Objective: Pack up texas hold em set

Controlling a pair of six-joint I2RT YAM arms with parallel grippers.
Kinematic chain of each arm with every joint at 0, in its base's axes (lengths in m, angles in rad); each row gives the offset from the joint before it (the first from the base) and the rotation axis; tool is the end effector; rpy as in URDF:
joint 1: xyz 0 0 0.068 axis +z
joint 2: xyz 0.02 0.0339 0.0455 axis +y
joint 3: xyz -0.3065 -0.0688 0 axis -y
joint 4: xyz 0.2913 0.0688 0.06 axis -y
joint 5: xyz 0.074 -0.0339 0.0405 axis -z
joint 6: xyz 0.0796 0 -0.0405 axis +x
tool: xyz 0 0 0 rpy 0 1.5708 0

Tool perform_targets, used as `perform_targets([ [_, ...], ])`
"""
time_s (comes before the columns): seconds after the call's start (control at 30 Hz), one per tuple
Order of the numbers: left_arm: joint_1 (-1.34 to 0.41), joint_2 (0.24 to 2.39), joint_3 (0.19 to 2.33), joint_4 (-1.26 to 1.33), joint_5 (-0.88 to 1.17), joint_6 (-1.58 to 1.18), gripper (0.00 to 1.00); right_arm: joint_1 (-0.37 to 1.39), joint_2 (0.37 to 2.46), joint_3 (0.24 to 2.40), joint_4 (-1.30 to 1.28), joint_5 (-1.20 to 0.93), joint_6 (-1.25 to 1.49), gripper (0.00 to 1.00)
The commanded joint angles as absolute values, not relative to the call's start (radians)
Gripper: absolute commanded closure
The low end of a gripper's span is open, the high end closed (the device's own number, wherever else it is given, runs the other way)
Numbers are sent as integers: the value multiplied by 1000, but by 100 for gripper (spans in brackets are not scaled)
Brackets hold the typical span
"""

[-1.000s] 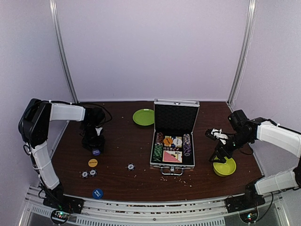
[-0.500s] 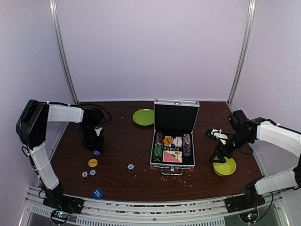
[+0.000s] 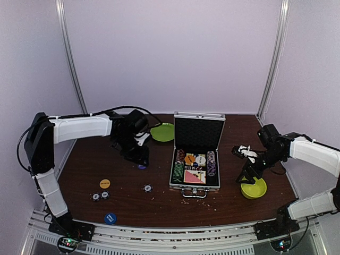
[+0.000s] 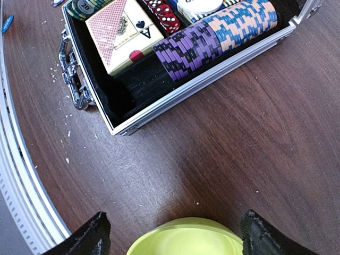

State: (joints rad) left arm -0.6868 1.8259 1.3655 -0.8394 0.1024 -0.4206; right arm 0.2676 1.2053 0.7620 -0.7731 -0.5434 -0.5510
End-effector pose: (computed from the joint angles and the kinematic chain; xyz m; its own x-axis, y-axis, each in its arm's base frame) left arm 0.3242 -0.2764 0.1868 -0.9463 0.2507 -0.2041 0.2909 0.9358 -0.1992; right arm 0.2289 0.1054 0.1957 -0.5615 -0.6186 -0.5495 -0.8138 0.5331 0.2315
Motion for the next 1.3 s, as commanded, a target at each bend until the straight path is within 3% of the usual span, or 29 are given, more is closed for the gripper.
perform_targets([
  [0.0, -804, 1883, 1527, -831, 156, -463, 59, 262, 1197, 777, -774, -532, -551, 15],
  [0.27, -919, 2089, 1773, -715, 267, -512, 58, 261, 1196, 776, -771, -534, -546, 15],
  [0.57, -934, 2274, 1981, -672, 234, -508, 58, 262, 1199, 774, -773, -535, -547, 15],
  [1.27, -934, 2407, 2062, -646, -12, -538, 57, 260, 1216, 775, -782, -534, -552, 15],
])
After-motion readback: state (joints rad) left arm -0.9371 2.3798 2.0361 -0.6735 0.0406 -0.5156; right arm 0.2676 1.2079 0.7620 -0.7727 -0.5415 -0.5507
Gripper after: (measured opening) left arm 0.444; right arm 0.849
